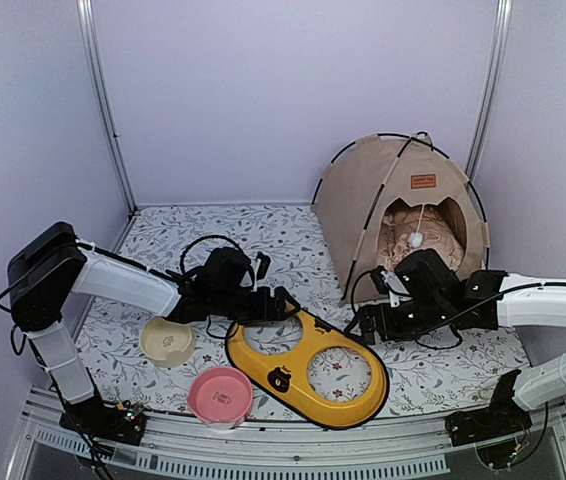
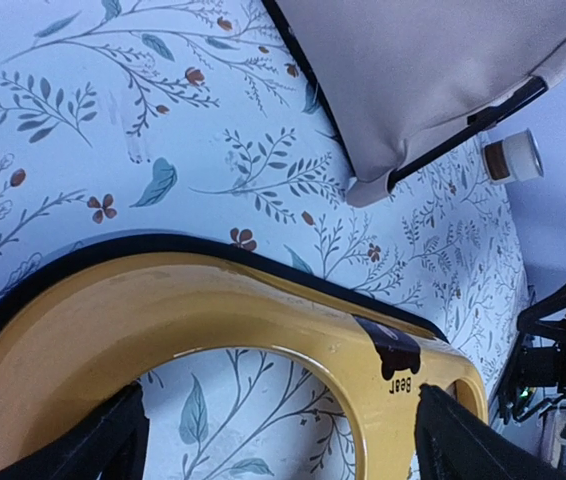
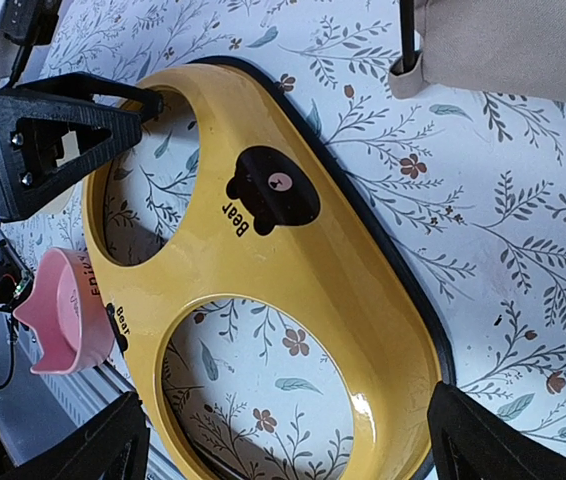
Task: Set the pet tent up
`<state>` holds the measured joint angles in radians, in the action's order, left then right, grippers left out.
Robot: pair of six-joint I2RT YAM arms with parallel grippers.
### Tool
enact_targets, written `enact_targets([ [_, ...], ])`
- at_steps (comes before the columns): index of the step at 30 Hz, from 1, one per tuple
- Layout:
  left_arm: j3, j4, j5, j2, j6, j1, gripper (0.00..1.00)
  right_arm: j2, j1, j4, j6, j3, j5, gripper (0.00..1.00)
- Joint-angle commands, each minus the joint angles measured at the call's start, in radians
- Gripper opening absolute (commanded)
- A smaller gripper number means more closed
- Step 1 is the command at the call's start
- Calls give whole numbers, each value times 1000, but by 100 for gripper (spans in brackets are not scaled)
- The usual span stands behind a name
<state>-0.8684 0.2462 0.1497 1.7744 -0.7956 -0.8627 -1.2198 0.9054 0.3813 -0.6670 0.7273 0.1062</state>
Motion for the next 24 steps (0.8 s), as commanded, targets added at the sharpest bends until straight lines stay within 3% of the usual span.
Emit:
enact_targets([
  [1, -1, -87, -35, 35, 42, 22, 92, 7, 16, 23, -5, 17, -25, 99],
  [5, -15, -144, -92, 27, 66, 24, 93, 14, 31, 51, -7, 12, -27, 99],
  [12, 30, -151, -106, 7, 71, 126, 94, -9, 106, 74, -47, 6, -47, 99],
  [24, 179, -182, -120, -157, 133, 381, 95, -148, 141, -111, -92, 44, 20, 99],
])
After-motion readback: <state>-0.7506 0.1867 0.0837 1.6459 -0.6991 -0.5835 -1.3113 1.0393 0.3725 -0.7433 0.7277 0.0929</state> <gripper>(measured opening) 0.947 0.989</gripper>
